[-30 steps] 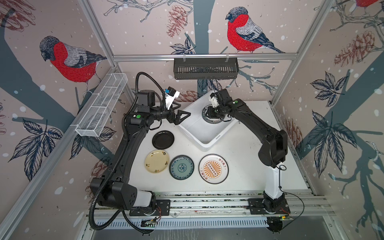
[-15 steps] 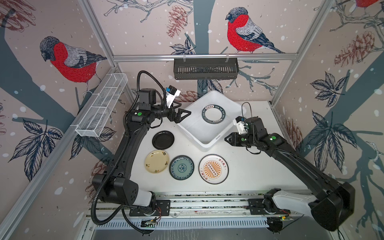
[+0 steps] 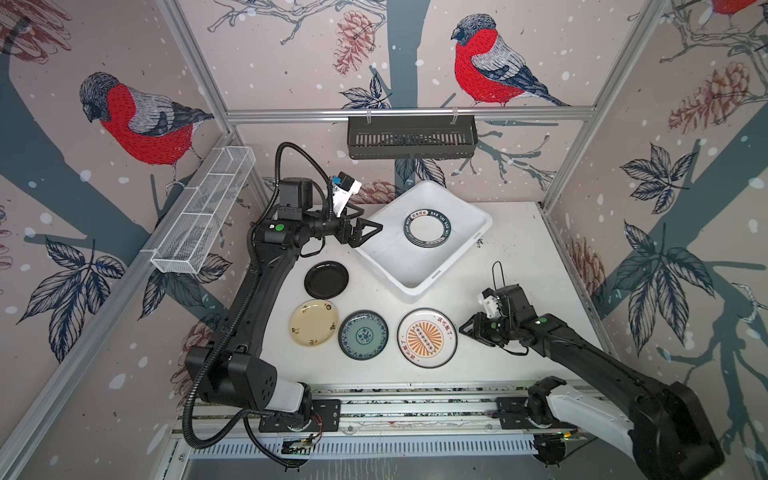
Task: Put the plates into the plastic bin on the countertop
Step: 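Move the right gripper out of the bin to the orange sunburst plate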
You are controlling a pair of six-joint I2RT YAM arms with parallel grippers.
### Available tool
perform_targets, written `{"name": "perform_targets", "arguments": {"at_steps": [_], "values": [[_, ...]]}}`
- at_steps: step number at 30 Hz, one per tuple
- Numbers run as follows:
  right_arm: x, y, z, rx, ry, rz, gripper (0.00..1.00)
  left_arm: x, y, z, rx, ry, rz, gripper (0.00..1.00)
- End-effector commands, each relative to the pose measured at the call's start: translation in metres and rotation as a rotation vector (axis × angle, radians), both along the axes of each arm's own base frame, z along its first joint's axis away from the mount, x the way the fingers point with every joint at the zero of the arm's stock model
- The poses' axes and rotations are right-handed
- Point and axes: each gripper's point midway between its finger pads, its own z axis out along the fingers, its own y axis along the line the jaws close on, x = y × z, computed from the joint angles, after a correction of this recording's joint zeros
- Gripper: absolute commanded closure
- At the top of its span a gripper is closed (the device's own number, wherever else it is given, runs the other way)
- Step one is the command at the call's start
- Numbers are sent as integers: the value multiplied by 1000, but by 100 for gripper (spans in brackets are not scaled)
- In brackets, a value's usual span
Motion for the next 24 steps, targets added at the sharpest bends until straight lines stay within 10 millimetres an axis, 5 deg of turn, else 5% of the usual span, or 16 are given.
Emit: {"name": "perform_targets", "arguments": {"at_steps": [1, 14, 24], "values": [[5, 12, 5, 74, -38, 29, 64, -6, -3, 2, -10, -4, -28, 3], [4, 22, -26, 46, 2, 60, 65, -27, -18, 1, -63, 31, -157, 4], [6, 22, -45, -14, 24, 56, 72, -25, -17, -4, -47, 29, -138, 3]]}}
